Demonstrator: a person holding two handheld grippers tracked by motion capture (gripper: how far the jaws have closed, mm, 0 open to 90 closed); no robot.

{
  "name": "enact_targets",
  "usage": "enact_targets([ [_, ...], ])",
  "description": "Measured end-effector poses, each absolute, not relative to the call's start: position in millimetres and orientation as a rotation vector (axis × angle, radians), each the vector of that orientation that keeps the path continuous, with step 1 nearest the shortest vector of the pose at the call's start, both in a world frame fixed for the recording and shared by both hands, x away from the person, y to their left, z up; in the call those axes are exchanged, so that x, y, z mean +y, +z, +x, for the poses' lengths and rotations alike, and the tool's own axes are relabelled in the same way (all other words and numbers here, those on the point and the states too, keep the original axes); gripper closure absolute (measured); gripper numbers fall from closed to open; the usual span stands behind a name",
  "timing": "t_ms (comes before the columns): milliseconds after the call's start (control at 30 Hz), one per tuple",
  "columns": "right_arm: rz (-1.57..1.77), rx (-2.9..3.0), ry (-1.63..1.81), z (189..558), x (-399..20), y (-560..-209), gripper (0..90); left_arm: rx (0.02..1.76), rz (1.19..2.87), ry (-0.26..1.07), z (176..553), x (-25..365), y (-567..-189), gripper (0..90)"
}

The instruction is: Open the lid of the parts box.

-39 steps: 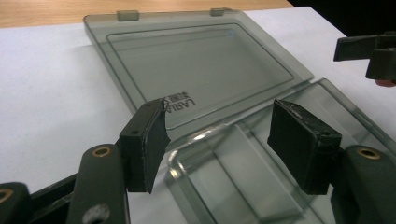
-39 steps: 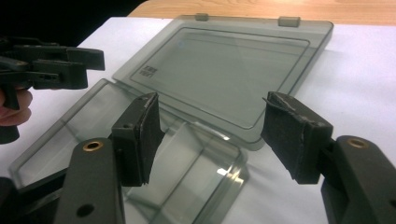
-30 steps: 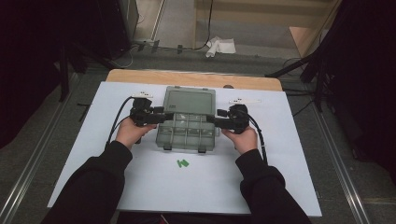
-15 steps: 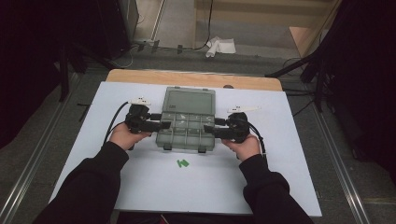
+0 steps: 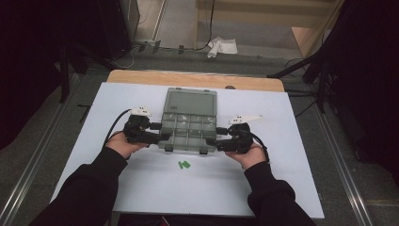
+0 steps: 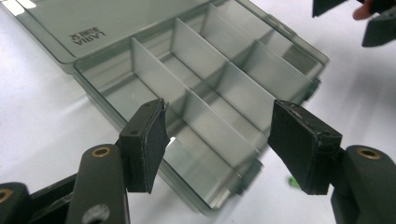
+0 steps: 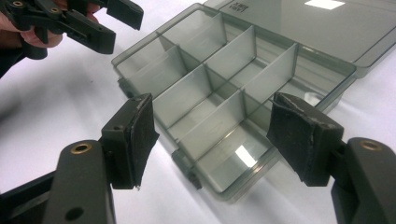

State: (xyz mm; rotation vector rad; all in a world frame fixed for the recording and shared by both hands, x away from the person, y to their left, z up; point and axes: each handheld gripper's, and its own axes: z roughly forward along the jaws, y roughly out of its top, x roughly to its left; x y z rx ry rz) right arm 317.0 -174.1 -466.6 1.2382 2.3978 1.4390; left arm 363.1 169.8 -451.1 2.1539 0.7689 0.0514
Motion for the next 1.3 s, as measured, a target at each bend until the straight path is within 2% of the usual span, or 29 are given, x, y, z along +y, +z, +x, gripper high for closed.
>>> enact_targets([
  [300, 1.220, 2.431, 1.425, 306, -176, -469, 31.5, 0.714, 2.189, 0.015, 347, 174, -454, 35.7],
  [333, 1.221, 2.436, 1.429, 305, -176, -469, 31.4, 0.701, 2.193, -0.005, 346, 174, -455, 33.3],
  [367, 1.223, 2.435, 1.429, 305, -176, -470, 31.3, 0.698, 2.211, -0.014, 346, 174, -455, 26.2],
  [400, 1.230, 2.435, 1.431, 304, -176, -470, 31.1, 0.689, 2.211, -0.018, 345, 174, -455, 25.7],
  [867, 1.219, 2.447, 1.434, 293, -176, -471, 31.2, 0.599, 2.236, 0.026, 323, 182, -456, 25.6],
  [1300, 1.129, 2.489, 1.426, 283, -169, -472, 31.2, 0.577, 2.246, 0.009, 307, 191, -458, 25.6],
])
